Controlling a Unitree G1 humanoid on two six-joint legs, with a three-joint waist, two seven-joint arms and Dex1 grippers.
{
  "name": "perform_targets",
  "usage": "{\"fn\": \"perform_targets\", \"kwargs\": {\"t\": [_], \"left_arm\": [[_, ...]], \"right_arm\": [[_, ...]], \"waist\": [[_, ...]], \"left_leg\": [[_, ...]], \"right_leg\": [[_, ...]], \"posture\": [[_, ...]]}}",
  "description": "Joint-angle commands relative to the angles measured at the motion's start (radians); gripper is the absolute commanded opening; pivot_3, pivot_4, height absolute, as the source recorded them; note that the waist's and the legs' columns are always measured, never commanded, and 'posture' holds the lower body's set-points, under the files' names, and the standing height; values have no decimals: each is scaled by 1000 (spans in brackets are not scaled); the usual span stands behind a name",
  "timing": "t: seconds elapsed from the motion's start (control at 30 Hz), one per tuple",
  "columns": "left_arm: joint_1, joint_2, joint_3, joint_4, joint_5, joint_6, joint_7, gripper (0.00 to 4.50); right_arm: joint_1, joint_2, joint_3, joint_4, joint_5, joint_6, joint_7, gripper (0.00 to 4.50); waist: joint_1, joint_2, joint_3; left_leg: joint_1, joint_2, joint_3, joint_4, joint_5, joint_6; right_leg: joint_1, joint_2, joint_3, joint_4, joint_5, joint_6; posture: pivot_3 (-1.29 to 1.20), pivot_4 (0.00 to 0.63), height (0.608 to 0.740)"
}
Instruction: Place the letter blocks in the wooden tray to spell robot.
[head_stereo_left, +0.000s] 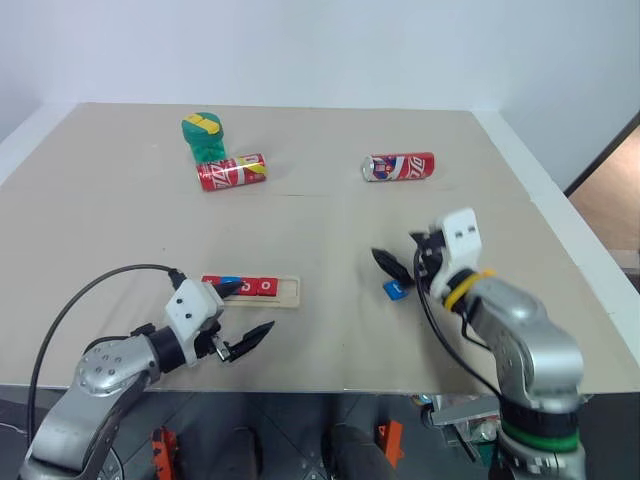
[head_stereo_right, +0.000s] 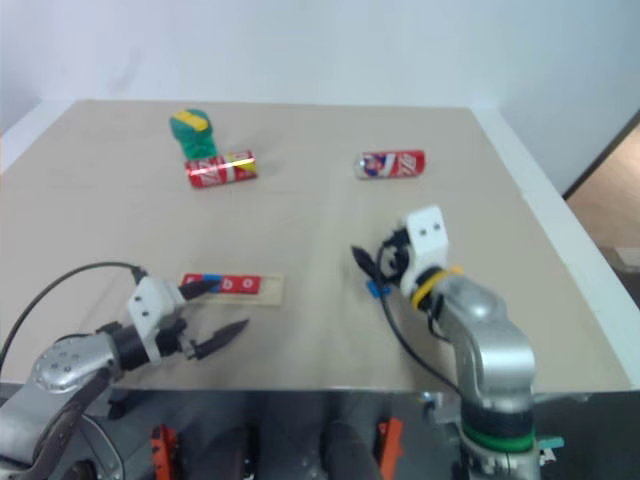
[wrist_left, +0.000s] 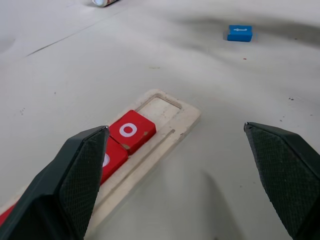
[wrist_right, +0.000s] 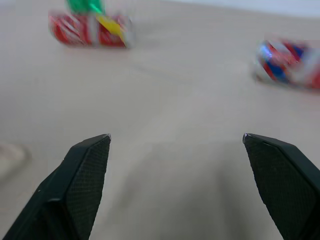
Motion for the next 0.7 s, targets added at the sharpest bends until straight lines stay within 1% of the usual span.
{"fn": "perform_targets", "kwargs": {"t": [0.03,0.17,0.2,0.47,0.5,0.57,0.7], "left_arm": [[-33,16,-23,-10,-40,-13,-64,4500],[-90,61,-50,-1,-69,17,-145,4500],[-101,70,-55,3,-69,18,-158,4500],[-145,81,-83,30,-51,16,-177,4500],[-144,80,-86,28,-48,16,-174,4500],[-142,78,-84,26,-47,18,-166,4500],[-130,79,-87,29,-35,10,-156,4500]], "right_arm": [[77,17,21,-109,-17,23,-71,4399],[154,49,33,-80,-22,-20,-119,4399],[161,48,38,-67,-22,-31,-120,4399],[138,65,118,99,-46,-138,-142,4399],[141,65,122,108,-53,-145,-152,4177],[144,81,121,109,-60,-152,-179,3582],[125,106,140,105,-79,-147,-220,2204]], "waist": [[-4,1,1],[-10,1,1],[-10,1,1],[-11,0,0],[-11,0,0],[-10,0,0],[-10,-1,0]], "left_leg": [[0,0,0,1,0,0],[1,0,2,3,0,0],[2,0,2,4,0,1],[2,0,2,4,1,1],[2,0,2,4,1,1],[2,0,2,4,1,1],[2,1,1,3,1,1]], "right_leg": [[0,0,0,0,0,0],[0,-1,1,0,3,0],[1,0,1,0,2,-3],[2,0,1,0,2,-4],[2,0,1,0,2,-4],[2,0,1,0,2,-2],[2,0,1,0,3,0]], "posture": [[0,150,740],[0,150,740],[0,150,740],[0,150,740],[0,150,740],[0,150,740],[0,150,740]]}}
